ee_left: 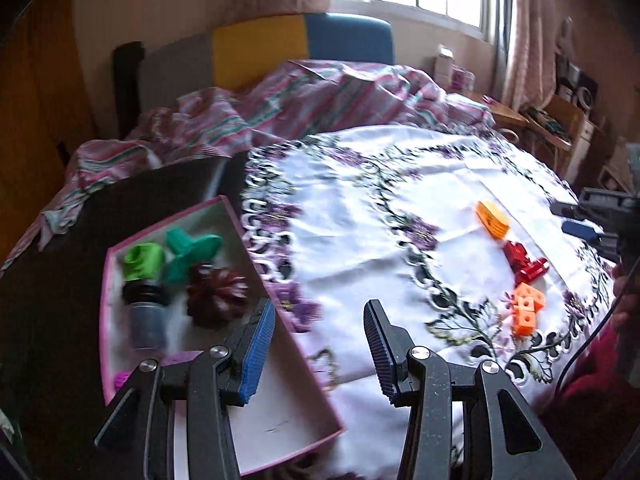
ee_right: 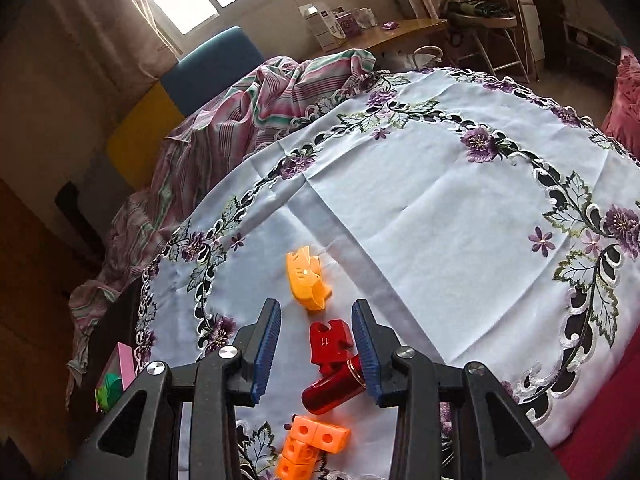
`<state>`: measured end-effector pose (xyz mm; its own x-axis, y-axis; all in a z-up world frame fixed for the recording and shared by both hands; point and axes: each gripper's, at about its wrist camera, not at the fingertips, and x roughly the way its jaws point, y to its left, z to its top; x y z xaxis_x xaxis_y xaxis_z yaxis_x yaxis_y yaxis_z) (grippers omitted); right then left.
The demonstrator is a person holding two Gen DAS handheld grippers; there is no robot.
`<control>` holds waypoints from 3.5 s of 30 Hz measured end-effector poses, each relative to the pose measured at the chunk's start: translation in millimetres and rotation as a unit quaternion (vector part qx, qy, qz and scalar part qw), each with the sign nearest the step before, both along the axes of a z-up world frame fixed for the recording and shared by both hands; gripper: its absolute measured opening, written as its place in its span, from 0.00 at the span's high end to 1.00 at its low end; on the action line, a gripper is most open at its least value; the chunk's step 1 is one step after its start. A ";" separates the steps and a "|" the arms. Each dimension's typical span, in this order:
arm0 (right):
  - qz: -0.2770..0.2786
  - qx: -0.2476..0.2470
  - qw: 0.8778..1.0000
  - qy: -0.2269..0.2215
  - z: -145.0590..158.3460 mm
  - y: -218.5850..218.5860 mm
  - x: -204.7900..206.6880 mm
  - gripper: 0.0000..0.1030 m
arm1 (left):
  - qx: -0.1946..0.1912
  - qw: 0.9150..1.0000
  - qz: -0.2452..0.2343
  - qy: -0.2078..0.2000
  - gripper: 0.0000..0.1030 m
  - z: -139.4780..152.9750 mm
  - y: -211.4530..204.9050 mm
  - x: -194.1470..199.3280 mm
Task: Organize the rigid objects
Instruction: 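Move both grippers back toward the orange and red blocks on the tablecloth, then grasp the orange cube stack with the left gripper while the right gripper grasps the red cylinder, then carry the orange cube stack into the tray with the left gripper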
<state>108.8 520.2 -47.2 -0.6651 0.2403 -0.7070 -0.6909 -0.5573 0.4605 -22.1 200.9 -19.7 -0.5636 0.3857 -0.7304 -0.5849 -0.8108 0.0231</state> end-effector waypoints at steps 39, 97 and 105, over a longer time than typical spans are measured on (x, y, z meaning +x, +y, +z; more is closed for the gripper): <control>0.027 -0.057 0.997 -0.039 -25.8 7.0 -12.7 0.61 | -0.004 0.980 -0.164 -0.116 0.75 -79.1 119.4 34.5; 0.240 0.096 0.930 -0.260 -64.5 -80.2 -87.6 0.26 | 0.049 0.992 -0.091 -0.068 0.75 -17.7 41.2 29.1; 0.247 0.084 0.927 -0.270 -70.9 -77.0 -86.9 0.27 | 0.061 0.994 -0.067 -0.057 0.75 -5.2 22.0 24.5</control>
